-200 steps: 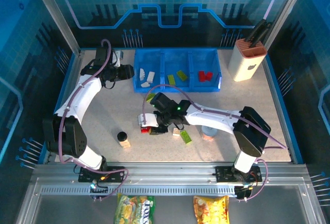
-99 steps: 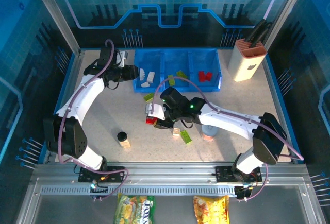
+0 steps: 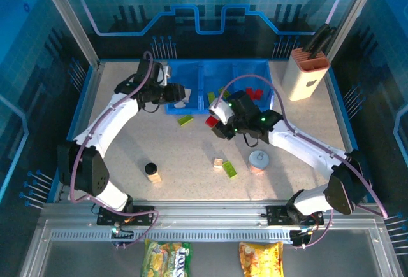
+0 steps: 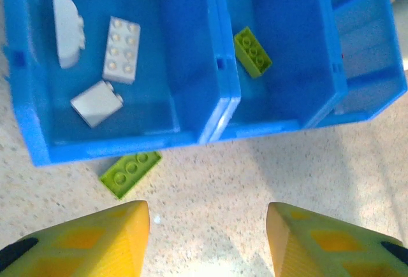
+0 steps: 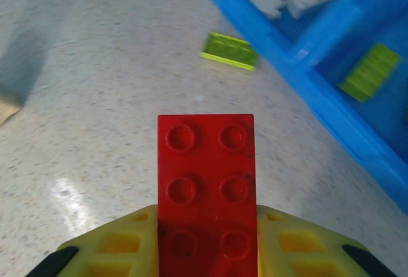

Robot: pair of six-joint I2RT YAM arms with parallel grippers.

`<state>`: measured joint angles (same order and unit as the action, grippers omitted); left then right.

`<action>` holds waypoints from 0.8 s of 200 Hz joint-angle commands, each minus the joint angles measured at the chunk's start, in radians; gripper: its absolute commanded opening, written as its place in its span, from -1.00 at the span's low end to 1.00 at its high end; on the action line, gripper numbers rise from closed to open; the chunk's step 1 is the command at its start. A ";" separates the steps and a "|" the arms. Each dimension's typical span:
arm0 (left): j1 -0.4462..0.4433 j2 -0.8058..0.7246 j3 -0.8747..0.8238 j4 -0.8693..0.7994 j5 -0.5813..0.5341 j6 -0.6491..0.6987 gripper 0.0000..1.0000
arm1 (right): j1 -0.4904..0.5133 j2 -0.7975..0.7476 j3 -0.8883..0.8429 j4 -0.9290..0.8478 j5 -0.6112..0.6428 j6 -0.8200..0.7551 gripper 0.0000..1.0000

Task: Sort the legos into containers by color
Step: Place the lego in the container.

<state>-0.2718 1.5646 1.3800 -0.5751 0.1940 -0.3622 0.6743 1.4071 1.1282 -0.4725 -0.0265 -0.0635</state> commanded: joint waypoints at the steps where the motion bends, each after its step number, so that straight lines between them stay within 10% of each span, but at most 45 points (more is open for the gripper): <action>1: -0.044 -0.026 -0.048 0.004 -0.027 -0.035 0.05 | -0.078 -0.014 0.038 -0.073 0.045 0.139 -0.63; 160: -0.190 -0.071 -0.187 0.106 -0.128 -0.099 0.05 | -0.393 0.275 0.347 -0.259 0.017 0.317 -0.67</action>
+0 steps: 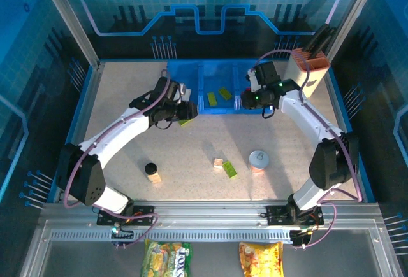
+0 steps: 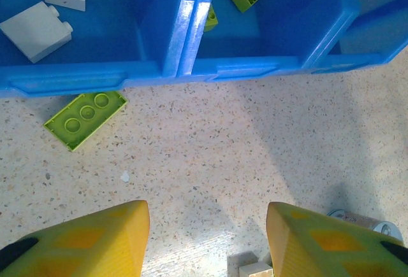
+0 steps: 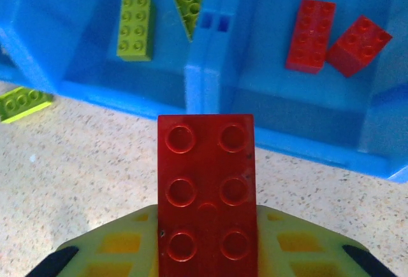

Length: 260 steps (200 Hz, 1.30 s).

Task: Sort the legos into containers by color
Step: Place the lego in the container.

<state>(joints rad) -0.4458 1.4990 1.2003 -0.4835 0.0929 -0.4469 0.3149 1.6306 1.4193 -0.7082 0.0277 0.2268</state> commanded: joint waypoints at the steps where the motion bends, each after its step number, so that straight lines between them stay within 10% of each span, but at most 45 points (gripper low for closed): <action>1: -0.017 -0.006 -0.007 0.013 -0.027 -0.016 0.05 | -0.034 0.055 0.058 -0.023 -0.037 0.027 -0.67; 162: -0.118 -0.058 -0.056 -0.042 -0.095 -0.072 0.05 | -0.121 0.501 0.354 0.025 -0.104 0.019 -0.71; 260: -0.176 -0.065 -0.056 -0.081 -0.140 -0.096 0.05 | -0.146 0.537 0.358 0.056 -0.150 0.005 -0.24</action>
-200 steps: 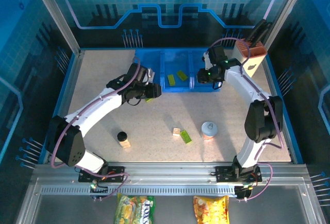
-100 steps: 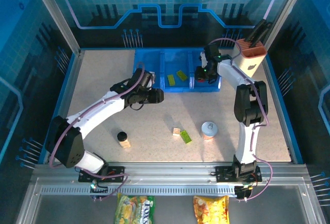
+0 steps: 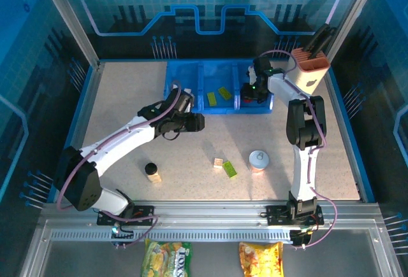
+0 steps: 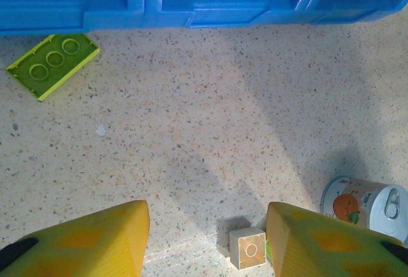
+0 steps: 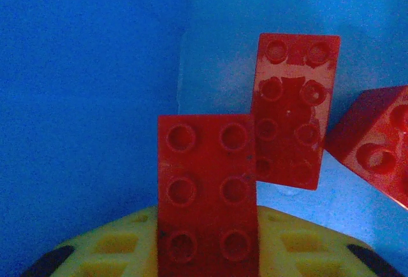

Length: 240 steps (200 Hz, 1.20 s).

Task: Sort the legos into containers by color
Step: Place the lego in the container, then pick up the lego from the middle-left of the table.

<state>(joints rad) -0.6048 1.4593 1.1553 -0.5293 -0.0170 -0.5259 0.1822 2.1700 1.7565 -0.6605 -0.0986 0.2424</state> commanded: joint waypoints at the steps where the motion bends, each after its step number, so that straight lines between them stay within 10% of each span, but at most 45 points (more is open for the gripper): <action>1: -0.016 -0.026 -0.010 -0.035 -0.029 -0.018 0.05 | -0.014 -0.004 0.020 0.009 -0.022 -0.011 -0.23; 240: -0.291 0.240 0.055 -0.065 -0.066 -0.140 0.10 | 0.103 -0.656 -0.444 -0.077 0.056 0.034 -0.01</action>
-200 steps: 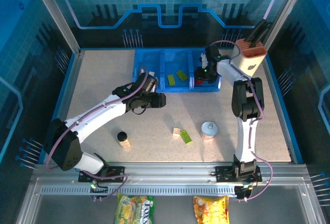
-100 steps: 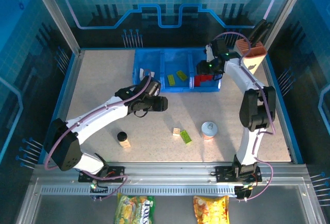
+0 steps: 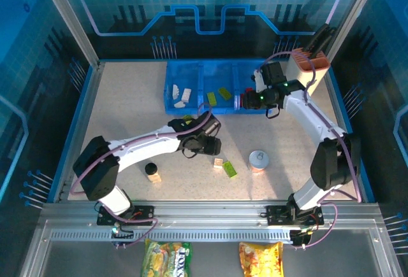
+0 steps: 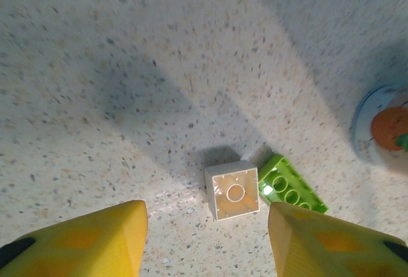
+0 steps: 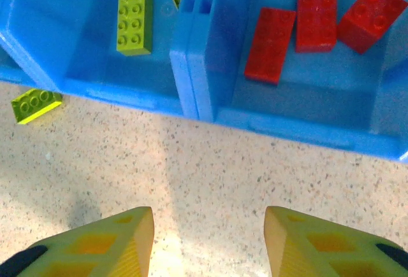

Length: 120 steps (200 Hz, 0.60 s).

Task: Sort the legos into containers by color
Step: Pick up the lego from the middle-left of the table.

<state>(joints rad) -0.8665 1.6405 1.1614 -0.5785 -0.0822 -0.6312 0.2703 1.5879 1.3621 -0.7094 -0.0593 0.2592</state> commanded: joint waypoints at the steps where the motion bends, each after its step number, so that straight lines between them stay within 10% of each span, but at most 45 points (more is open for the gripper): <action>1: -0.030 0.061 0.050 -0.015 0.000 -0.035 0.10 | 0.014 -0.076 -0.053 -0.030 0.018 0.018 -0.01; 120: -0.069 0.276 0.145 -0.068 0.041 -0.061 0.15 | 0.013 -0.218 -0.169 -0.070 0.056 0.005 0.01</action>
<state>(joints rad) -0.9253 1.8854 1.2789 -0.5995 -0.0555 -0.6621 0.2760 1.3983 1.2037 -0.7555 -0.0120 0.2623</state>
